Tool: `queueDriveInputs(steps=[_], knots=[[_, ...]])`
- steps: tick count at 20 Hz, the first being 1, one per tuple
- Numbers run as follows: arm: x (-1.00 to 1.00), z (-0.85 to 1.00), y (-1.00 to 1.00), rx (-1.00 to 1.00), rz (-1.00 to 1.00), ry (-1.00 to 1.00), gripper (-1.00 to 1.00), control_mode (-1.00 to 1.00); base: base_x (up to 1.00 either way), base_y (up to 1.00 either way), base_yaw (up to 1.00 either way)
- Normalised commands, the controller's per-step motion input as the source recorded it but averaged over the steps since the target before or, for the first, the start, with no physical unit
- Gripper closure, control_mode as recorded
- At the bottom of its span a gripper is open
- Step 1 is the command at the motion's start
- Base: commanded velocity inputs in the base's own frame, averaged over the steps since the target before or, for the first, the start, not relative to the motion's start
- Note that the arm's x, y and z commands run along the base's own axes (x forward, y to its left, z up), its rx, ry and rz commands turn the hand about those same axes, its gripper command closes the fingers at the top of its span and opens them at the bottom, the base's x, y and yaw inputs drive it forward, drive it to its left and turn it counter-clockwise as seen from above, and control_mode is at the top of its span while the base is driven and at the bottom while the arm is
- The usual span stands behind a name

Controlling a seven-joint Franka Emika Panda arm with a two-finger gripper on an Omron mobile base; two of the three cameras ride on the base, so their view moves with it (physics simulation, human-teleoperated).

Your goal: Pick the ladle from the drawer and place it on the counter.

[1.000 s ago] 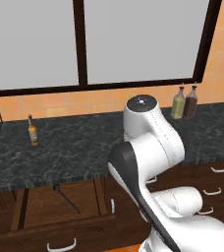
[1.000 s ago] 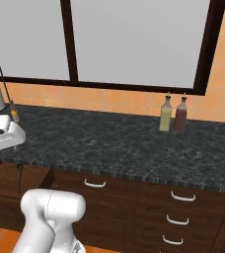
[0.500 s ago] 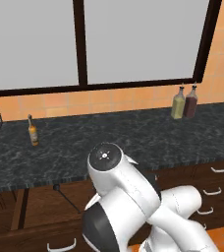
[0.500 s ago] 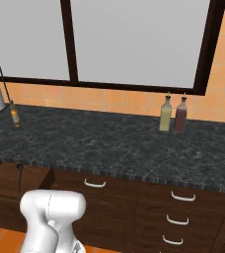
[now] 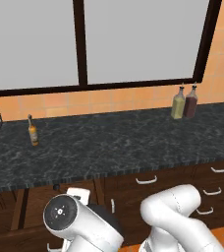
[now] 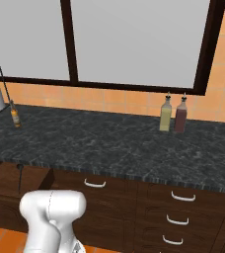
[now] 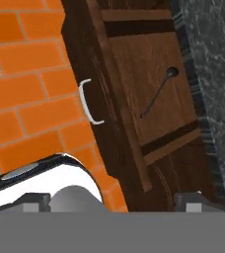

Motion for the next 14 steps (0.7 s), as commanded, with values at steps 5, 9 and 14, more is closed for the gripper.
queueDriveInputs(steps=[5,9,14], knots=[[0.84,-0.43,0.59,-0.08,0.24,0.26,-1.0,-1.0,0.0,0.0,0.0],[0.53,-0.56,0.11,-0.07,0.11,0.19,-1.0,-1.0,0.0,0.0,0.0],[0.49,-0.76,0.0,-0.05,0.07,0.11,-1.0,-1.0,0.0,0.0,0.0]])
